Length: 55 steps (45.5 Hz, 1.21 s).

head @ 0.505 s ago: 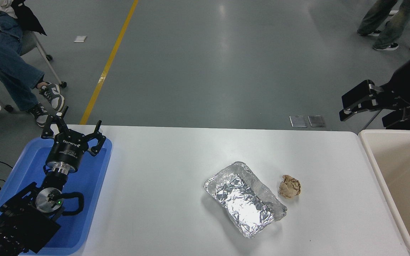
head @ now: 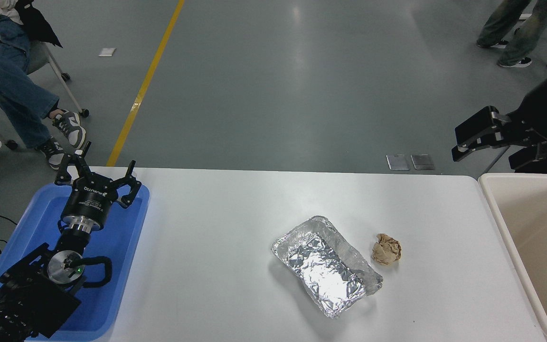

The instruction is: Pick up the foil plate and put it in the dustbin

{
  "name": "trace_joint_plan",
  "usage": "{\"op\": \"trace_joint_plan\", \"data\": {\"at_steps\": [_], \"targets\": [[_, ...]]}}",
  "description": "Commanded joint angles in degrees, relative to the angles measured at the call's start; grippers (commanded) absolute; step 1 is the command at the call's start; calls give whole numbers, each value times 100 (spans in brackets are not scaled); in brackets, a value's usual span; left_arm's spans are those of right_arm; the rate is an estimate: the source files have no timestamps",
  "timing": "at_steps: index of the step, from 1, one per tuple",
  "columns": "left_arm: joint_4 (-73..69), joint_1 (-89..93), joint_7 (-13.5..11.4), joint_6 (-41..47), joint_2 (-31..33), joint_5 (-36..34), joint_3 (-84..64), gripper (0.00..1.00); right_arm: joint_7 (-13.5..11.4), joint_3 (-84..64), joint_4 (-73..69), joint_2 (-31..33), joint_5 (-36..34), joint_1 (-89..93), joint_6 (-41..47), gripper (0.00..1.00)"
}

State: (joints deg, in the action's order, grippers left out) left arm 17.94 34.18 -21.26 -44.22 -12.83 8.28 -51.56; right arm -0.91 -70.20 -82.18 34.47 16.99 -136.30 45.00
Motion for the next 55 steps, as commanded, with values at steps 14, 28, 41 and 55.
{"op": "trace_joint_plan", "data": {"at_steps": [14, 28, 41, 55], "targets": [[-1, 1, -1, 1, 0, -2, -3, 100, 3, 138, 114, -10, 173, 235, 0, 100], [8, 1, -1, 1, 0, -2, 6, 100, 3, 577, 176, -46, 191, 648, 0, 100], [-1, 1, -1, 1, 0, -2, 6, 100, 3, 744, 272, -46, 234, 886, 0, 100], [-1, 1, -1, 1, 0, -2, 6, 100, 11, 665, 1072, -10, 85, 1290, 0, 100]]}}
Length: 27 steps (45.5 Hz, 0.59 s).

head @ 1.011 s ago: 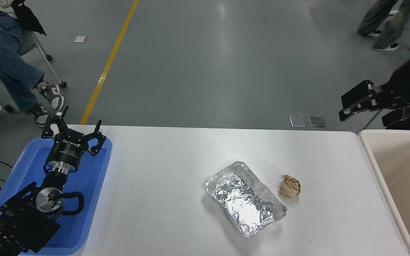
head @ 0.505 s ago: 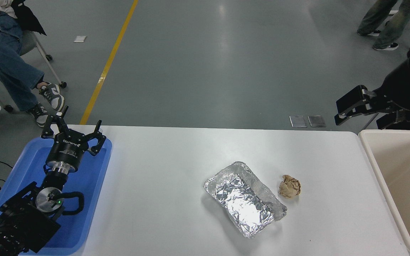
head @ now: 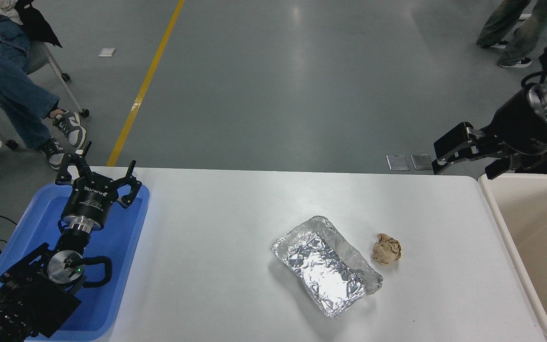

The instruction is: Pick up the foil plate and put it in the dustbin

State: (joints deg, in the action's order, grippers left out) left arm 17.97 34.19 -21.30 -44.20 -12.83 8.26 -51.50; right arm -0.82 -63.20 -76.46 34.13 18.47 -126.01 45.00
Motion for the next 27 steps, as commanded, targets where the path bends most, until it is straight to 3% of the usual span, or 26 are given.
{"op": "trace_joint_plan", "data": {"at_steps": [1, 18, 27], "targets": [[4, 0, 3, -1, 0, 0, 0, 100, 3, -43, 518, 32, -63, 270, 0, 100], [-4, 0, 3, -1, 0, 0, 0, 100, 3, 53, 527, -20, -54, 322, 0, 100], [-4, 0, 3, -1, 0, 0, 0, 100, 12, 71, 465, -600, -28, 656, 0, 100]]}}
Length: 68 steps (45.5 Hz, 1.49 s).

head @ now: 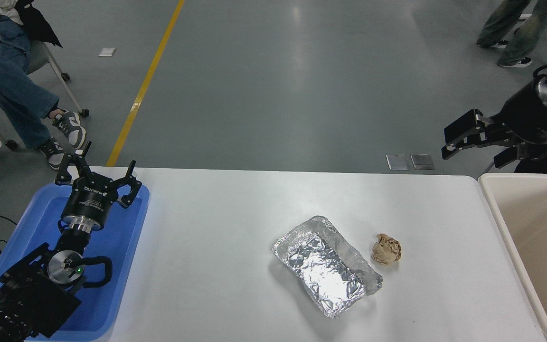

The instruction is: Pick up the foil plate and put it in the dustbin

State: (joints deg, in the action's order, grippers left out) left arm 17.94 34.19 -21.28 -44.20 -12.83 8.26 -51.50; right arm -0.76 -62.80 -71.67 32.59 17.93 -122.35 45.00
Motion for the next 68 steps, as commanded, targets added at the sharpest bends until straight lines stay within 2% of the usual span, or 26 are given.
{"op": "trace_joint_plan", "data": {"at_steps": [1, 17, 29, 49, 63, 68], "targets": [[-1, 0, 1, -1, 0, 0, 0, 100, 6, 40, -5, -499, 35, 343, 0, 100], [8, 0, 1, -1, 0, 0, 0, 100, 32, 1024, 109, -1430, 650, 1468, -132, 99], [-1, 0, 1, -1, 0, 0, 0, 100, 41, 1305, 1190, -2222, 878, 2356, -334, 98], [-1, 0, 1, -1, 0, 0, 0, 100, 41, 1657, 2175, -2899, 1116, 3578, -799, 98], [-1, 0, 1, -1, 0, 0, 0, 100, 50, 1683, 2843, -3004, 1107, 4211, -1134, 97], [8, 0, 1, -1, 0, 0, 0, 100, 59, 1736, 2861, -2996, 1116, 4325, -1248, 94]]}}
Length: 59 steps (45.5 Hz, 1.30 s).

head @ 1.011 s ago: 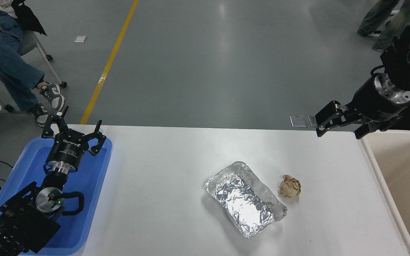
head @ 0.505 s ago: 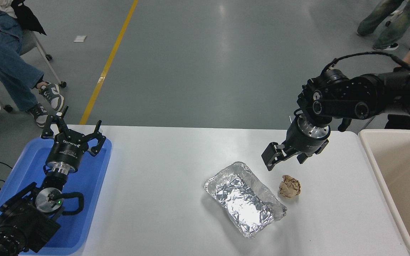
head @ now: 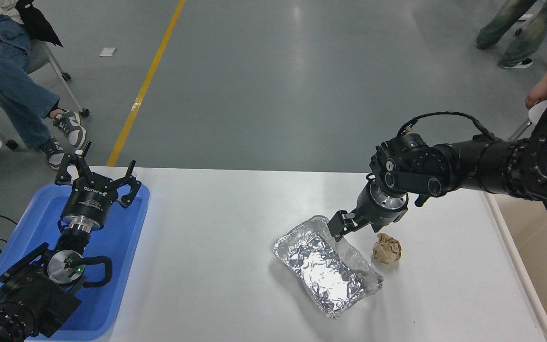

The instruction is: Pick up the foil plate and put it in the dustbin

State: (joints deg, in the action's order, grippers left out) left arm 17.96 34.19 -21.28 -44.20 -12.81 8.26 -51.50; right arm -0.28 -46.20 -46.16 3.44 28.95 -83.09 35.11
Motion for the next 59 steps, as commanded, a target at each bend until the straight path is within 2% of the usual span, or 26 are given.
{"op": "trace_joint_plan", "data": {"at_steps": [1, 22, 31, 36, 43, 47, 53, 59], "targets": [[6, 0, 1, -1, -2, 0, 0, 100, 10, 76, 310, -81, 14, 424, -294, 94], [-3, 0, 1, -1, -2, 0, 0, 100, 28, 295, 705, -309, 14, 1031, -514, 93], [-3, 0, 1, -1, -2, 0, 0, 100, 28, 295, 854, -344, 14, 1216, -663, 86], [-3, 0, 1, -1, -2, 0, 0, 100, 28, 295, 916, -344, 14, 1312, -795, 86], [-3, 0, 1, -1, -2, 0, 0, 100, 45, 295, 916, -344, 5, 1392, -804, 73], [-3, 0, 1, -1, -2, 0, 0, 100, 107, 348, 916, -344, 5, 1435, -830, 57], [-3, 0, -8, -1, -2, 0, 0, 100, 116, 401, 934, -344, 14, 1541, -848, 52], [-3, 0, 1, -1, 7, 0, 0, 100, 116, 401, 986, -344, 14, 1576, -866, 35]]}}
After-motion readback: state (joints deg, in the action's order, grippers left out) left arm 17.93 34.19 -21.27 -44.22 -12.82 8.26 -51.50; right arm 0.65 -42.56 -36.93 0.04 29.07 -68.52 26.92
